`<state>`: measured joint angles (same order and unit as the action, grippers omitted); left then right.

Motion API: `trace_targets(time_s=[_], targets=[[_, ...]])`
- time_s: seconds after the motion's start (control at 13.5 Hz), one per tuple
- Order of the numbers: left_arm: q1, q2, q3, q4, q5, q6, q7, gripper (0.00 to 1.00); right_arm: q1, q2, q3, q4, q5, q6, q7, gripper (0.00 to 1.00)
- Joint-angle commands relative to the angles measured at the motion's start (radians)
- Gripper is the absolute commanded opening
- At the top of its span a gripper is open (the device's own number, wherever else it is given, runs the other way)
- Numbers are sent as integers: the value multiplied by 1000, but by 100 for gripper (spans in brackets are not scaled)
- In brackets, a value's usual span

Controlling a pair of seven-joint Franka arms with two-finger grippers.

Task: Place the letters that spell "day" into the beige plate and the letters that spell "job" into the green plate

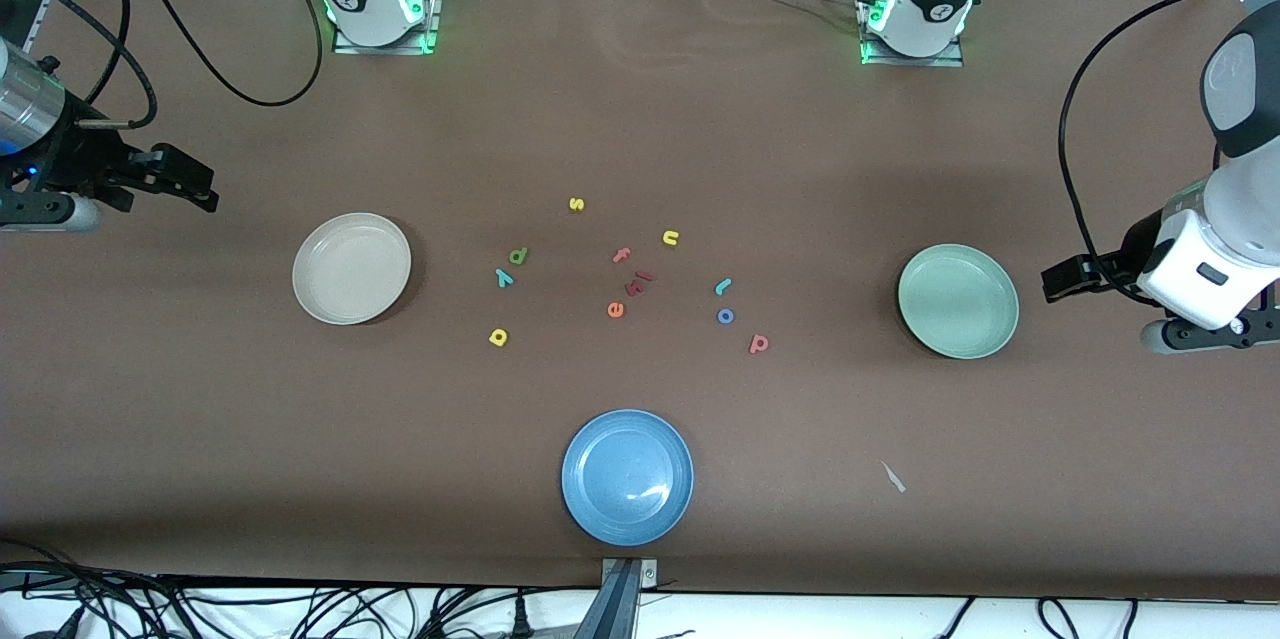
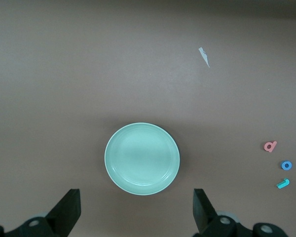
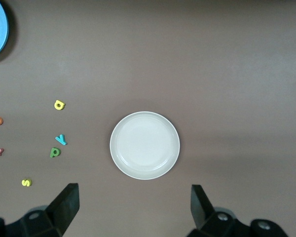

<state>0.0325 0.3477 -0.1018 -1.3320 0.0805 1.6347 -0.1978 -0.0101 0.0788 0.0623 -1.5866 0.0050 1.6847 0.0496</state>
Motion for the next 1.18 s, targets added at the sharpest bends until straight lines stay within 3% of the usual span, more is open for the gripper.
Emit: trace_targets(time_s=[0.0, 1.11], targets=[[-6, 1, 1, 16, 16, -18, -14, 100, -4, -7, 4, -4, 4, 7, 1, 100], [-6, 1, 1, 17, 15, -30, -14, 100, -4, -7, 5, -6, 6, 7, 3, 100]])
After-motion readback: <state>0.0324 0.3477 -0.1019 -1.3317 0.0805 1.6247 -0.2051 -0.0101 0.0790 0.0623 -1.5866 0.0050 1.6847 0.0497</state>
